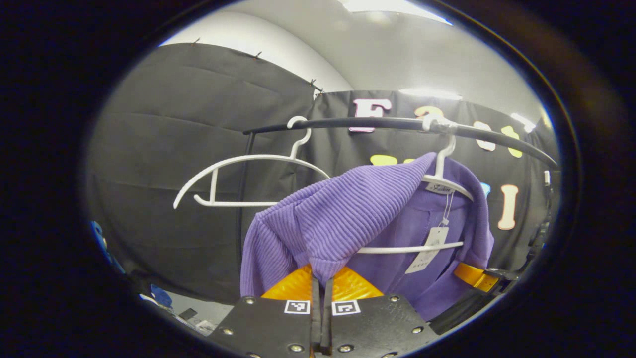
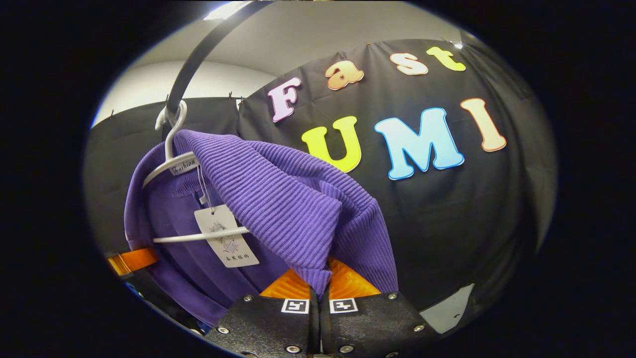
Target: Grasp the clothes on the hanger with both hands and then place them into the laundry hamper below.
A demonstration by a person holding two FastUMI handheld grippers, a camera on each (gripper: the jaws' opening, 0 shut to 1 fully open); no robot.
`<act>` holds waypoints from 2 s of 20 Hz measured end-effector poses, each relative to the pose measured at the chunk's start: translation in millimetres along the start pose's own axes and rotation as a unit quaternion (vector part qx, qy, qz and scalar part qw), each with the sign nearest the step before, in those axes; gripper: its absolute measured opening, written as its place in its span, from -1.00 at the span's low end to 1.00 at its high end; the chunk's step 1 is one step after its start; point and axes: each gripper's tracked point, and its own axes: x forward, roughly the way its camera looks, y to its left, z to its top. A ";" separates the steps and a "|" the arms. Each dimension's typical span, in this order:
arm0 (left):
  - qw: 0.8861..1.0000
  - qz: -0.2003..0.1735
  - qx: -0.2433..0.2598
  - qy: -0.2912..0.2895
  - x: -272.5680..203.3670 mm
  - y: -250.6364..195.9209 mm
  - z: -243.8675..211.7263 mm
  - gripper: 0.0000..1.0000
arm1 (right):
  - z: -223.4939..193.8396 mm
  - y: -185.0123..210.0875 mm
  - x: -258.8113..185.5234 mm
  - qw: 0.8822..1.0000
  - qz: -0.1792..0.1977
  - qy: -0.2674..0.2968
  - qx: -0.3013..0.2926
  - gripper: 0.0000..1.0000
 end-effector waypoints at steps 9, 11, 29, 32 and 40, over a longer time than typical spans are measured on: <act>0.997 -0.052 0.026 -0.048 -25.2 20.9 55.7 -0.98 | 16.7 -12.1 -28.4 0.997 -0.069 -0.027 -0.018 -0.99; 0.995 -0.063 0.035 -0.072 -31.4 27.7 80.7 -0.98 | 22.5 -12.6 -36.5 0.995 -0.088 -0.034 -0.021 -1.00; 0.989 -0.107 -0.002 -0.106 6.6 105.6 148.7 -0.99 | 68.7 41.0 -73.8 0.982 -0.154 -0.104 -0.034 -0.98; 0.990 -0.105 0.006 -0.094 13.6 118.9 137.7 -0.98 | 72.7 49.7 -76.9 0.980 -0.161 -0.113 -0.034 -1.00; 0.991 -0.120 -0.002 -0.060 24.2 130.8 90.6 -0.89 | 78.2 58.0 -80.3 0.976 -0.176 -0.121 -0.042 -0.99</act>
